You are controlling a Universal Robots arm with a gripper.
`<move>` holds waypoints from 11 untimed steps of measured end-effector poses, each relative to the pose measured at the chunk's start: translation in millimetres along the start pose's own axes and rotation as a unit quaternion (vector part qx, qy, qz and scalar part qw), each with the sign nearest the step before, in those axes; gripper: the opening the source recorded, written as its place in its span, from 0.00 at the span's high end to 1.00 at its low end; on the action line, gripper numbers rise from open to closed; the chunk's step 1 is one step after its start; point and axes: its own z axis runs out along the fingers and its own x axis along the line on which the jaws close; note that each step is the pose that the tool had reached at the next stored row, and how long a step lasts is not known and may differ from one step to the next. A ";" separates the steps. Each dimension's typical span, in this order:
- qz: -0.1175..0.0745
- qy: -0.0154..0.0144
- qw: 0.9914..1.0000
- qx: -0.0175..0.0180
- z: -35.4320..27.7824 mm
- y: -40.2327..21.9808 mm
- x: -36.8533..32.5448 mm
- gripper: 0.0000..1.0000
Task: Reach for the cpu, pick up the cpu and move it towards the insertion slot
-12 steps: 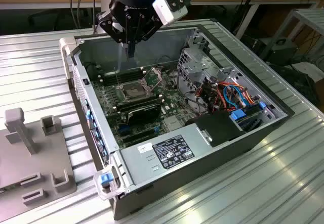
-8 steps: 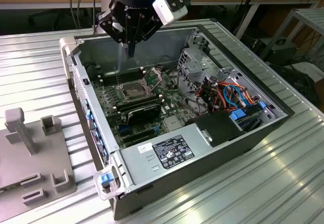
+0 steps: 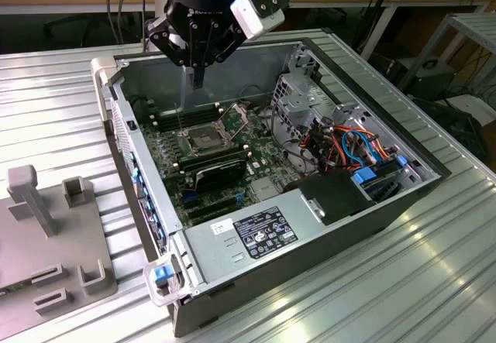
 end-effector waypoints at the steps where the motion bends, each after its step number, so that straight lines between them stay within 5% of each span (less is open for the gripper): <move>1: 0.000 0.000 1.000 0.000 0.0 0.0 0.4 0.89; 11: 0.000 0.000 1.000 0.000 -0.1 -0.5 6.9 0.89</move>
